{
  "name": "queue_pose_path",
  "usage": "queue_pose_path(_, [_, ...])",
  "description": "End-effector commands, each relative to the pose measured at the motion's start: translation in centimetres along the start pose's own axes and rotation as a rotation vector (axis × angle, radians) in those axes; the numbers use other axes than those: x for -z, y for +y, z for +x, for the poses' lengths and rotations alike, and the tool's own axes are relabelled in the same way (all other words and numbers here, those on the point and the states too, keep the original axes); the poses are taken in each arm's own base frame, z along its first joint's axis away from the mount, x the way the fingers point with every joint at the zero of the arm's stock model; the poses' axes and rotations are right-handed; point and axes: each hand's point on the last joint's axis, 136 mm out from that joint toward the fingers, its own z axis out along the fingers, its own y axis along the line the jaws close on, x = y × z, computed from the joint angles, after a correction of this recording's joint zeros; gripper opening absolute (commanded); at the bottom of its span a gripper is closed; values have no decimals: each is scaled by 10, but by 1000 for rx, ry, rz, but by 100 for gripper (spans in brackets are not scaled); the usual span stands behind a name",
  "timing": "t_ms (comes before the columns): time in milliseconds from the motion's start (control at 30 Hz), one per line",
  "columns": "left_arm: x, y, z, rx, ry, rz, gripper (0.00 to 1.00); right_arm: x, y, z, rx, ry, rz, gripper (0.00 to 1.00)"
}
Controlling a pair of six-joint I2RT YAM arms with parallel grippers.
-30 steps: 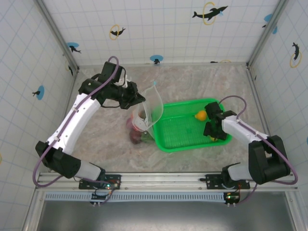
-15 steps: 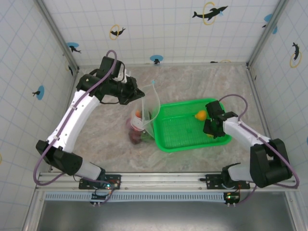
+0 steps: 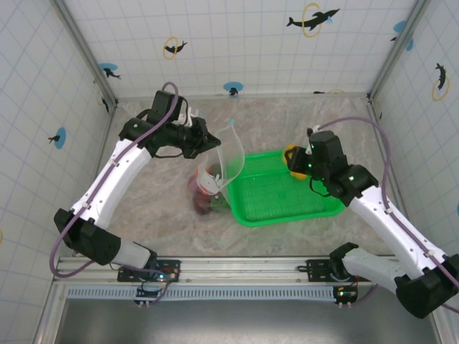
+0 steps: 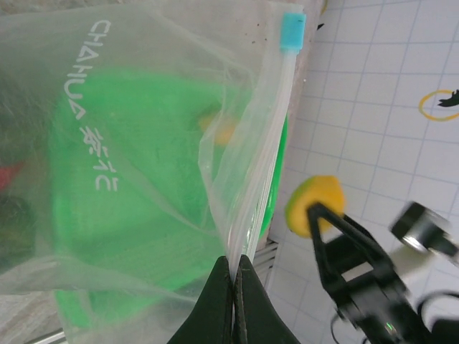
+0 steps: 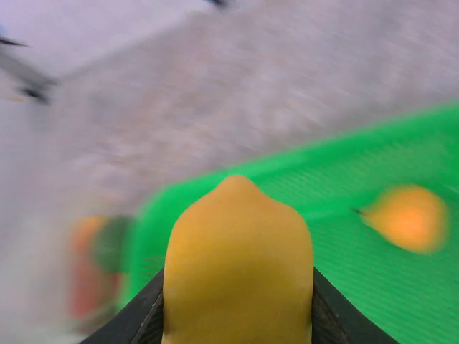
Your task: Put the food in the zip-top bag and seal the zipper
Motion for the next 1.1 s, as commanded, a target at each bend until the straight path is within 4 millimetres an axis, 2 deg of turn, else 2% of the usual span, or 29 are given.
queue_pose_path(0, [11, -23, 0, -14, -18, 104, 0, 26, 89, -51, 49, -135, -264, 37])
queue_pose_path(100, [8, -21, 1, -10, -2, 95, 0, 27, 138, -47, 100, -88, -418, 37])
queue_pose_path(167, [8, -21, 1, -12, 1, 89, 0, 22, 154, -35, 128, -51, -466, 38])
queue_pose_path(267, [10, -23, -2, -13, -14, 81, 0, 15, 168, -17, 157, -6, -512, 38])
queue_pose_path(433, [16, -26, -2, -12, -34, 93, 0, -10, 160, 16, 159, 67, -496, 39])
queue_pose_path(567, [17, -27, -1, -8, -39, 103, 0, -22, 162, 30, 139, 92, -517, 40])
queue_pose_path(767, [19, -32, -2, -11, -47, 135, 0, -40, 157, 36, 162, 108, -445, 46])
queue_pose_path(867, [18, -32, -1, -9, -46, 143, 0, -45, 156, 39, 165, 116, -421, 57])
queue_pose_path(933, [17, -32, -2, -9, -46, 144, 0, -45, 157, 37, 169, 117, -414, 63])
queue_pose_path(1067, [16, -32, -3, -11, -46, 144, 0, -36, 158, 25, 195, 84, -409, 63])
